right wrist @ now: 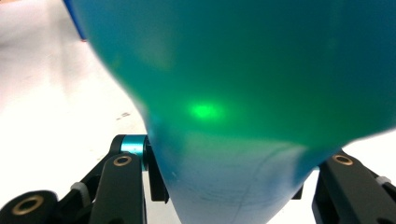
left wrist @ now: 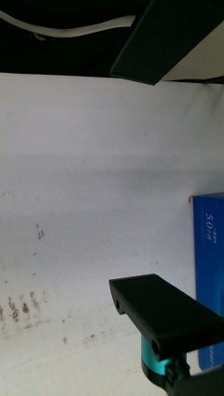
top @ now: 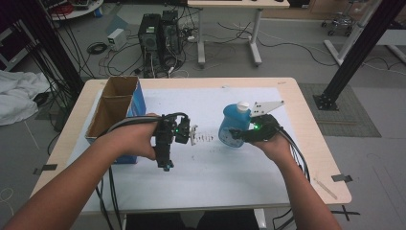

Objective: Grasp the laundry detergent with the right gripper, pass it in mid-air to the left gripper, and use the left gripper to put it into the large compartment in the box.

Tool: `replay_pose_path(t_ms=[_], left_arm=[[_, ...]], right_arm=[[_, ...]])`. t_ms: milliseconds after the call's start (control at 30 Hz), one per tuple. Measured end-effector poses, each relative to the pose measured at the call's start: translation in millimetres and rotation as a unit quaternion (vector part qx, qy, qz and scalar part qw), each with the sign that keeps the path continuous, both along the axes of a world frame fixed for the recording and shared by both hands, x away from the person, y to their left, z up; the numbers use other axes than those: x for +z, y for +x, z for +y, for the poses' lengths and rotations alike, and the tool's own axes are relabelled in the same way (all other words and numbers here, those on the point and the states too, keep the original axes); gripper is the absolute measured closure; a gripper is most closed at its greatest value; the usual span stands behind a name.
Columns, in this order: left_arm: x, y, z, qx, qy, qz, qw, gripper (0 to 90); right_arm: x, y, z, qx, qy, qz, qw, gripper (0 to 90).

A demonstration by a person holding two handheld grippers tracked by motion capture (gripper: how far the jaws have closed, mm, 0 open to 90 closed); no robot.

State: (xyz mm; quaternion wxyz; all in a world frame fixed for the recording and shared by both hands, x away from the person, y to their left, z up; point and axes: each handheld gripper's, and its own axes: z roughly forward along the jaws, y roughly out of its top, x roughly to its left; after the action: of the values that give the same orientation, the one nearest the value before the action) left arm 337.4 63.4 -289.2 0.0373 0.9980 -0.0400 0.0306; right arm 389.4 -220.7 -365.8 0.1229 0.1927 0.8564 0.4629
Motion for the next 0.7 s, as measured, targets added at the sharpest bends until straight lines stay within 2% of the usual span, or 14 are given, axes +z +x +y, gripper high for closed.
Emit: replay_pose_path(t_ms=[167, 267, 367, 500, 667, 700], left_arm=[[9.0, -0.2, -1.8, -0.004, -0.005, -0.001, 1.0000, 1.7], [15.1, -0.3, -2.3, 0.002, -0.008, 0.002, 1.0000, 1.7], [21.3, -0.2, -3.4, -0.006, -0.012, -0.001, 0.9999, 1.8], [25.8, -0.5, -5.2, -0.008, -0.014, 0.005, 0.9999, 1.7], [32.0, 0.0, -7.2, -0.005, -0.017, 0.000, 0.9998, 1.8], [35.2, 1.1, -6.9, -0.002, -0.024, -0.006, 0.9997, 1.8]], right_arm=[[12.0, -14.1, 5.5, 0.021, -0.011, 0.001, 0.9997, 47.9], [17.3, -22.4, 11.1, 0.036, -0.021, -0.001, 0.9991, 48.0], [22.8, -31.2, 17.9, 0.053, -0.025, -0.003, 0.9983, 47.9], [27.4, -40.5, 26.8, 0.070, -0.025, -0.005, 0.9972, 48.0], [29.2, -46.8, 36.7, 0.088, -0.027, -0.009, 0.9958, 47.9], [29.2, -48.4, 39.8, 0.093, -0.028, -0.008, 0.9952, 47.9]])
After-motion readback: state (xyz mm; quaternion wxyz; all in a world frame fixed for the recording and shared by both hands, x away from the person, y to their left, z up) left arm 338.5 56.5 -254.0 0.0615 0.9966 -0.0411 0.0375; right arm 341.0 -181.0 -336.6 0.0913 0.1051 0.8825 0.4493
